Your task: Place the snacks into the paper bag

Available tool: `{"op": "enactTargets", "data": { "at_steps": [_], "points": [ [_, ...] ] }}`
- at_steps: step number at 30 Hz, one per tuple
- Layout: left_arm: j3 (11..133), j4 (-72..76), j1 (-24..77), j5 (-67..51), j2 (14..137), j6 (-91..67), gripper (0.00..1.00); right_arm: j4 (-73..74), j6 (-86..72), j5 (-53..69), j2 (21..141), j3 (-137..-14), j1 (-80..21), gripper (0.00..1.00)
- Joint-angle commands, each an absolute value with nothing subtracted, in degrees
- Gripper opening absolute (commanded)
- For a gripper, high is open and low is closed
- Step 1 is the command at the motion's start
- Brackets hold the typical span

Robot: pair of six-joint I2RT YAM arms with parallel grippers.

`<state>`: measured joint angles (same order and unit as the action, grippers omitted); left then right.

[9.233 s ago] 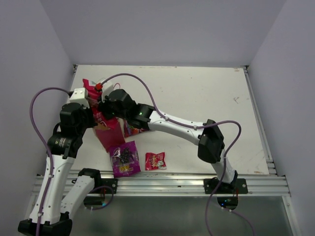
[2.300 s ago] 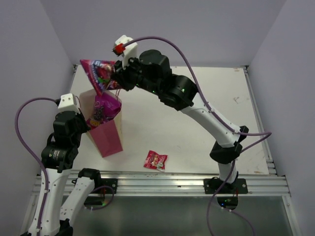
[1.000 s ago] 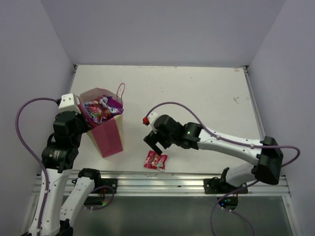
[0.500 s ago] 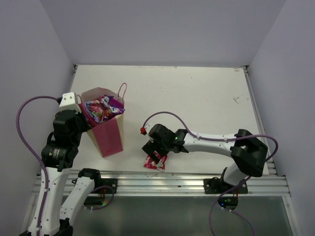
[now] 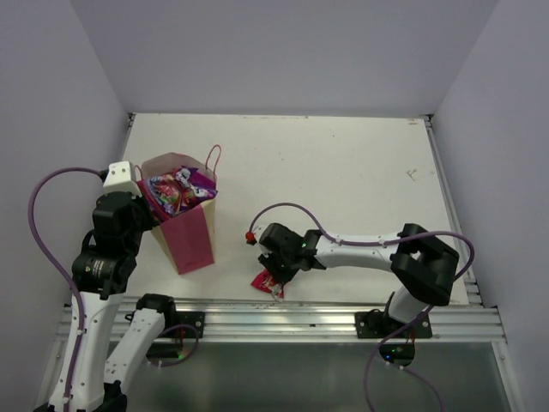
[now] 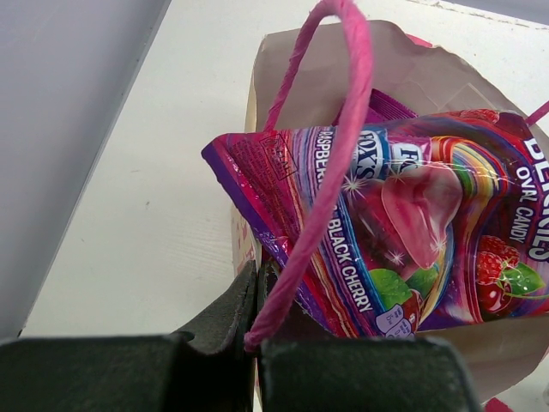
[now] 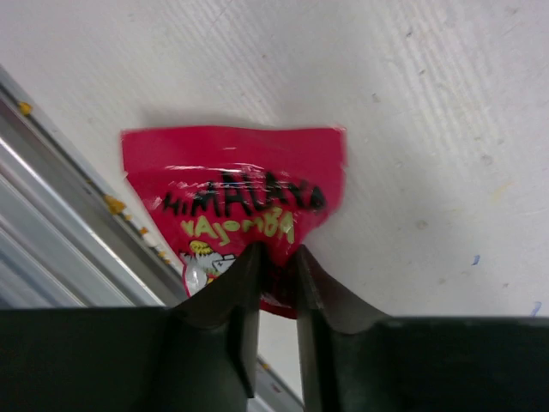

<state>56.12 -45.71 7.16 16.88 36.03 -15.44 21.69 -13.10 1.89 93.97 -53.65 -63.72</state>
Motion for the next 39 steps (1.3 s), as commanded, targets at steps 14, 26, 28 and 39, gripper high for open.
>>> {"op": "enactTargets", "data": {
  "at_steps": [14,26,28,39],
  "points": [
    [59.06,-48.25,7.03,23.9,34.8,-15.64,0.0,50.71,-0.36,-28.55,96.23,-108.67,-63.9,0.0],
    [59.85,-48.69,7.03,23.82,34.89,-16.7,0.0,46.67,4.85,-16.99,117.58,-147.83,-63.98,0.01],
    [60.03,-48.78,7.03,23.91,34.89,-16.7,0.0,45.88,3.0,-14.25,119.7,-148.62,-63.98,0.01],
    [59.06,-48.61,7.03,23.38,34.01,-17.75,0.0,47.02,-1.76,-2.21,125.32,-144.23,-64.34,0.01]
  ]
}}
